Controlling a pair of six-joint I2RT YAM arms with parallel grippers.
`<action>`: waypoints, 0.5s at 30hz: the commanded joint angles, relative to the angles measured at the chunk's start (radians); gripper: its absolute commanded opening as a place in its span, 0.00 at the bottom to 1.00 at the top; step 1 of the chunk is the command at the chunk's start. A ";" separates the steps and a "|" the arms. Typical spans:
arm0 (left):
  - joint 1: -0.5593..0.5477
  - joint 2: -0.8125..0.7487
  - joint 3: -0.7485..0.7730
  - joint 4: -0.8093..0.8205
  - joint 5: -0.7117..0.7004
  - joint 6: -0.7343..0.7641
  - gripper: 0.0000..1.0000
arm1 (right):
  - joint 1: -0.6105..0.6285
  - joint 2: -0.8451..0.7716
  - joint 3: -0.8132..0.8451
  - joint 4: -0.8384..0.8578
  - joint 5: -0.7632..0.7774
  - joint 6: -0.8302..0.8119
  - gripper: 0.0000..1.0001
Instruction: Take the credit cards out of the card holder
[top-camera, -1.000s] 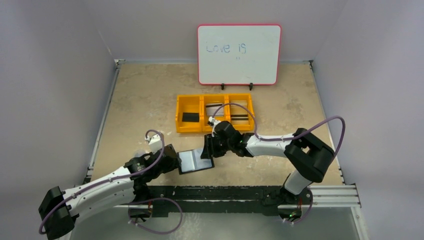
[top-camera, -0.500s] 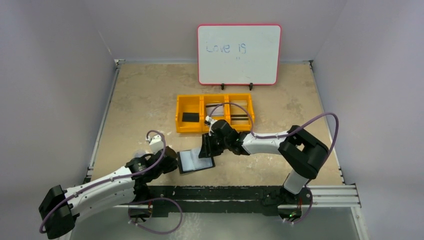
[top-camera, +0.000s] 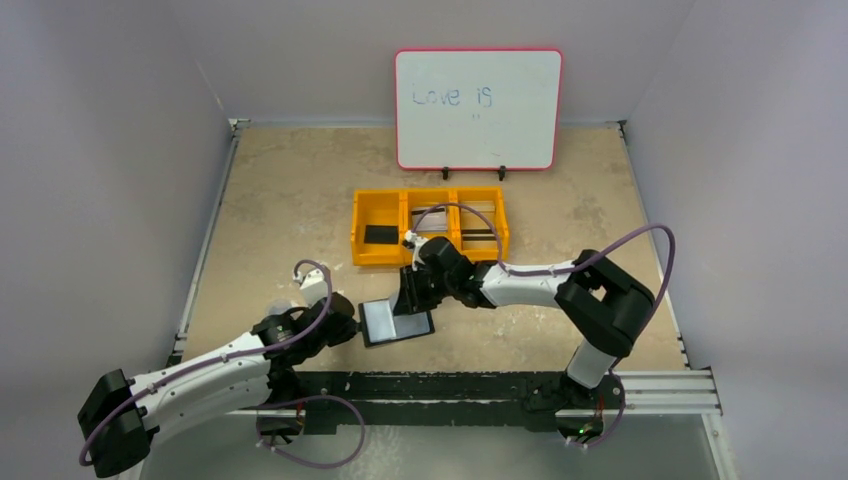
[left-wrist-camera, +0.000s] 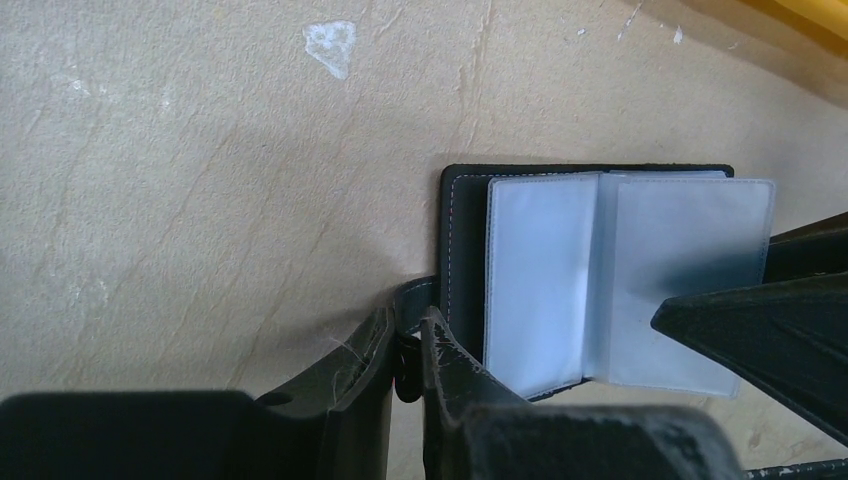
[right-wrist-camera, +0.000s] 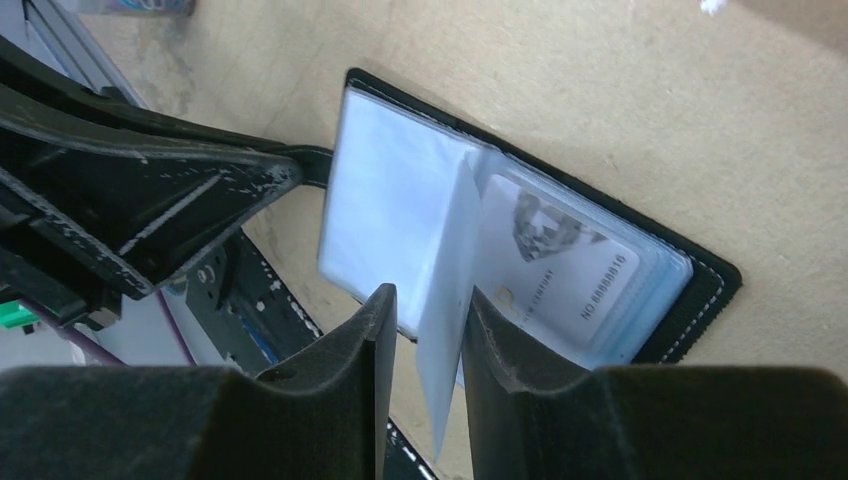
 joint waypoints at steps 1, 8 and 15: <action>0.003 -0.005 0.001 0.028 -0.002 0.010 0.11 | 0.018 -0.032 0.064 -0.014 -0.016 -0.043 0.33; 0.003 -0.016 0.008 0.020 -0.021 0.002 0.08 | 0.060 0.005 0.121 0.046 -0.133 -0.079 0.40; 0.002 -0.106 0.043 -0.117 -0.103 -0.051 0.19 | 0.102 0.071 0.202 0.025 -0.133 -0.105 0.40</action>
